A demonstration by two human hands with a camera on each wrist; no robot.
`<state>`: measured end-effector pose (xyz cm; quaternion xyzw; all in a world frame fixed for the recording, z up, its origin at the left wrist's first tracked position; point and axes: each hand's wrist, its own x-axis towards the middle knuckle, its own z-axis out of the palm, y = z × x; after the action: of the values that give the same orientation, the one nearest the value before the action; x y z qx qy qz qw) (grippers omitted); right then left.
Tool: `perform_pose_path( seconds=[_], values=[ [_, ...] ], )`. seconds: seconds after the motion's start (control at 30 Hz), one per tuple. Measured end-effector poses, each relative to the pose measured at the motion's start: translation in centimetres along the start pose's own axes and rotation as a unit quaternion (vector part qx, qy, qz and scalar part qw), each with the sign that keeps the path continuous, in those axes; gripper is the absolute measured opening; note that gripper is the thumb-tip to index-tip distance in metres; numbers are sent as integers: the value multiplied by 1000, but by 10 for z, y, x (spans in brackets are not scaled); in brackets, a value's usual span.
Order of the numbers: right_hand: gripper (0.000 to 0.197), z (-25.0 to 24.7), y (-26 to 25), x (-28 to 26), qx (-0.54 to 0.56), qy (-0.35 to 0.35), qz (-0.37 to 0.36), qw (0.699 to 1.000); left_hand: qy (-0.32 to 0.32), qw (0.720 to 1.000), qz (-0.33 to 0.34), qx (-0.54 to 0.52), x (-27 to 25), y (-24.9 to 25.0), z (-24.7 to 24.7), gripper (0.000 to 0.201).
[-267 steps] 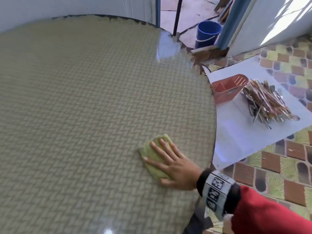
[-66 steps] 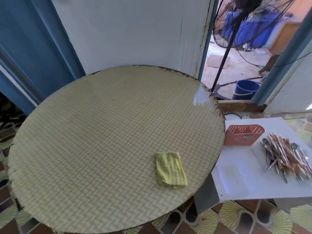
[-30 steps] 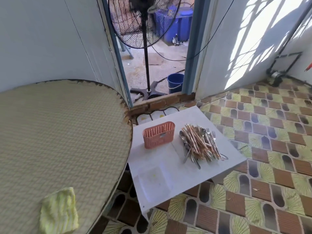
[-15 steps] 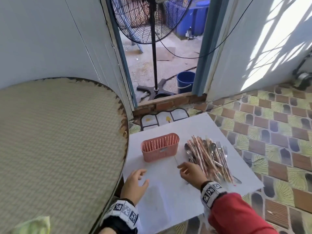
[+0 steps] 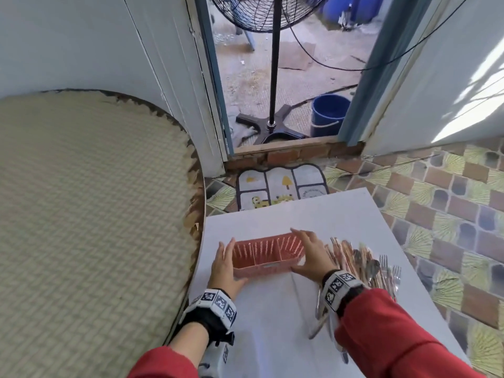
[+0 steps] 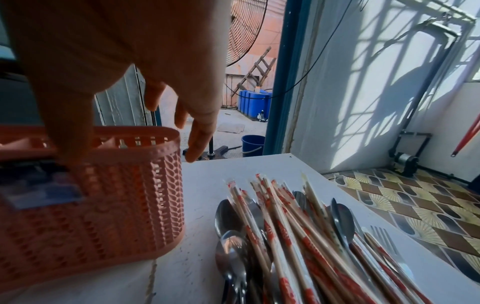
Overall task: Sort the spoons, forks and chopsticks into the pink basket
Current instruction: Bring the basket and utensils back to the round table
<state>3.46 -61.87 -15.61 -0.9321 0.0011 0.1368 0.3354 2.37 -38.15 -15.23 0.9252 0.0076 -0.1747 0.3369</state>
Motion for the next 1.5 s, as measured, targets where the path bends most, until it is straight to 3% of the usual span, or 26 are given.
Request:
perform_pose_path(
  seconds=[0.2, 0.33, 0.5, 0.7, 0.87, 1.17, 1.5],
  values=[
    [74, 7, 15, 13, 57, 12, -28, 998, 50, 998, -33, -37, 14, -2, 5, 75],
    [71, -4, 19, 15, 74, 27, -46, 996, 68, 995, -31, -61, 13, 9, -1, 76],
    [78, -54, 8, -1, 116, 49, -65, 990, 79, 994, 32, -61, -6, 44, -30, 76],
    [76, -138, -54, -26, 106, 49, -128, 985, 160, 976, 111, -97, -43, 83, -101, 76],
    [80, -161, -137, -25, 103, 49, -192, 975, 242, 954, 123, -128, -76, 84, -180, 77],
    [72, -80, -311, -13, 138, 52, -274, 950, 304, 943, 89, -101, -137, -16, -330, 74],
    [65, 76, -469, -19, 172, 47, -253, 951, 256, 959, 49, -109, -186, -184, -462, 76]
  ],
)
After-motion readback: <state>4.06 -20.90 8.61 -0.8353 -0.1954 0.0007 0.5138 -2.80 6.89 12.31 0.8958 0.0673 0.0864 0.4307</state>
